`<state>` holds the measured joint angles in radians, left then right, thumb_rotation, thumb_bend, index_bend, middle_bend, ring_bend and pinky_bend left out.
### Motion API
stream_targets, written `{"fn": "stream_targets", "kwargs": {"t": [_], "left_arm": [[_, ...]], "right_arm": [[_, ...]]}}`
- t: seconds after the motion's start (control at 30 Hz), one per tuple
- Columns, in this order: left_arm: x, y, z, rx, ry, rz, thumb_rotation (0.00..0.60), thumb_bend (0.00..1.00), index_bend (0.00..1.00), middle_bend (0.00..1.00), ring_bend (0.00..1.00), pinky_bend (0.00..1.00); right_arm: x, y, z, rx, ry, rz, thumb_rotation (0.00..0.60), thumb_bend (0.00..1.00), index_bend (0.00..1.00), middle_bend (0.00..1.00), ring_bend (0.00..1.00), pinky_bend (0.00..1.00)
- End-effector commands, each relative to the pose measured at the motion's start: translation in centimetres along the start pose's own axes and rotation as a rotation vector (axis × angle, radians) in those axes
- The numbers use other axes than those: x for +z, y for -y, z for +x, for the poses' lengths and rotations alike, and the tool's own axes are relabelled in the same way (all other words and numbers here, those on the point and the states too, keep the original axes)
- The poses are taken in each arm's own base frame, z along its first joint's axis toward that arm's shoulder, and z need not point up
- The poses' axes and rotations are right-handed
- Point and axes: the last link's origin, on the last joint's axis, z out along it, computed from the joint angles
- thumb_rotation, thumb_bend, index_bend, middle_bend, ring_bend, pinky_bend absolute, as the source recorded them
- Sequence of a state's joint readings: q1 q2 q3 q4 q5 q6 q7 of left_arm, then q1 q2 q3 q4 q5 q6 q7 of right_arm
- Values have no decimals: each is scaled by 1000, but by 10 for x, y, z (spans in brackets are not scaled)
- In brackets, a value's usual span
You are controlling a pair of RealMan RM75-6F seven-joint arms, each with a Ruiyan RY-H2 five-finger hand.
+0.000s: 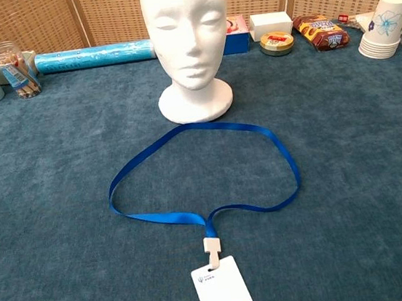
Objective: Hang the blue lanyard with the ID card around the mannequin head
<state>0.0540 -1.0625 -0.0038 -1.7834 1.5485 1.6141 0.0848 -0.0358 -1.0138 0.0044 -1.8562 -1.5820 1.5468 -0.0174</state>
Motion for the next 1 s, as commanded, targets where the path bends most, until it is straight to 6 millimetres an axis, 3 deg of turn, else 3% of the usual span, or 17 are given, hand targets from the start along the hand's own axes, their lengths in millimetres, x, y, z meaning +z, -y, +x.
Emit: {"fn": "stream_targets", "kwargs": {"t": [0.03, 0.4, 0.53, 0.7, 0.8, 1.0], "left_arm": [[2, -2, -3, -4, 13, -5, 504, 202, 460, 440, 367, 296], [2, -4, 2, 1, 16, -10, 506, 202, 460, 440, 369, 297], [4, -5, 1, -4, 24, -16, 507, 202, 460, 439, 369, 296], [9, -8, 0, 40, 40, -49, 507, 202, 460, 440, 369, 296], [12, -8, -1, 44, 48, -53, 506, 202, 460, 440, 369, 296], [22, -11, -6, 47, 61, -67, 506, 202, 460, 440, 369, 297]], "right_arm": [[2, 1, 0, -2, 4, 2, 454, 314, 408, 420, 418, 420], [5, 2, -1, 28, 6, 17, 451, 314, 409, 424, 426, 422], [12, 6, -1, 39, 2, 28, 457, 313, 409, 444, 477, 445], [24, 18, -1, 17, -13, 29, 455, 314, 409, 477, 548, 553], [33, 28, -2, 22, -21, 15, 455, 313, 409, 527, 639, 650], [56, 58, -12, -3, -5, 8, 455, 313, 409, 711, 863, 900]]}}
